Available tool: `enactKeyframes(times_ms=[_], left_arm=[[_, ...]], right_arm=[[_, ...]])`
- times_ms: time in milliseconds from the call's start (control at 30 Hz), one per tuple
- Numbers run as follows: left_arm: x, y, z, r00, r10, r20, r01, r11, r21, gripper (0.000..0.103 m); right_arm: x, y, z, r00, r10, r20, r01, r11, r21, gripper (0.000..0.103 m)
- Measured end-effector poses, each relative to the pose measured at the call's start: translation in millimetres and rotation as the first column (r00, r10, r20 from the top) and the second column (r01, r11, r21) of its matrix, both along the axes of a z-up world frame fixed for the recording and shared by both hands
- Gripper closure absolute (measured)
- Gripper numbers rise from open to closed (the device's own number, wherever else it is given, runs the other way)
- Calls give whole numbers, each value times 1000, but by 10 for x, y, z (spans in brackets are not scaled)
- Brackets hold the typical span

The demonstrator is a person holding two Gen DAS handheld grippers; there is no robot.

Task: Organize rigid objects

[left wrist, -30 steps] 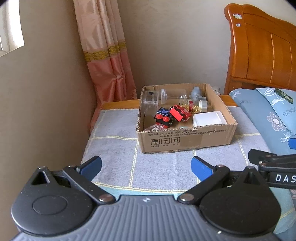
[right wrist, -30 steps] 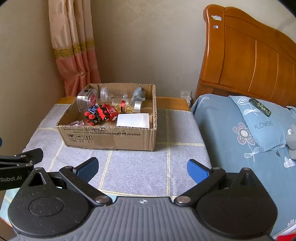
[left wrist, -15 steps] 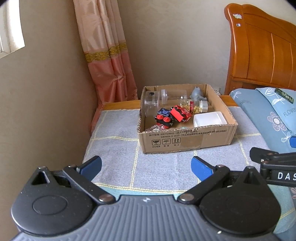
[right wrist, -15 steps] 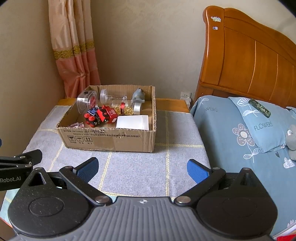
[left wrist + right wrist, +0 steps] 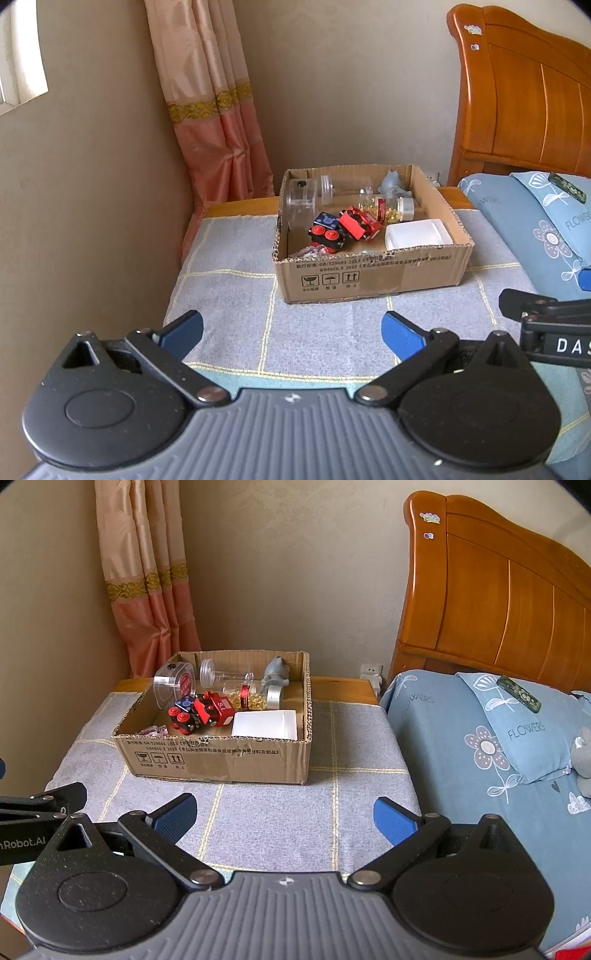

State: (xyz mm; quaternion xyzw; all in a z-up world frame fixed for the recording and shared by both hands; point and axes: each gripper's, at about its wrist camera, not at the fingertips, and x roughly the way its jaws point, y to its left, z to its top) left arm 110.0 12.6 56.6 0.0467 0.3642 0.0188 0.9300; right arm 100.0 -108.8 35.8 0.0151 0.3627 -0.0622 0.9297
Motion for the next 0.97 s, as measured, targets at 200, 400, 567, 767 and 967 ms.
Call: enactKeyframes(times_ms=[200,400,567,767,967], left_arm=[[-16,11,12,1000,0,3,0,1000,-1,1],[-17,14,7,1000,0,3,0,1000,-1,1],[-18,16,3,1000,0,3,0,1000,-3,1],[-24,22,8,1000,0,3,0,1000,-5,1],[-24,16,5,1000,-2,0,2,1000,-6,1]], right_arm=[[5,7,-2,1000,0,-2,0,1000,2,0],[9,4,-1,1000,0,-2,0,1000,1,0],[11,6,-2,1000,0,-2,0,1000,1,0],[10,11,-2,1000,0,-1,0,1000,0,0],[11,16,2,1000,4,-1,-4,1000,1,0]])
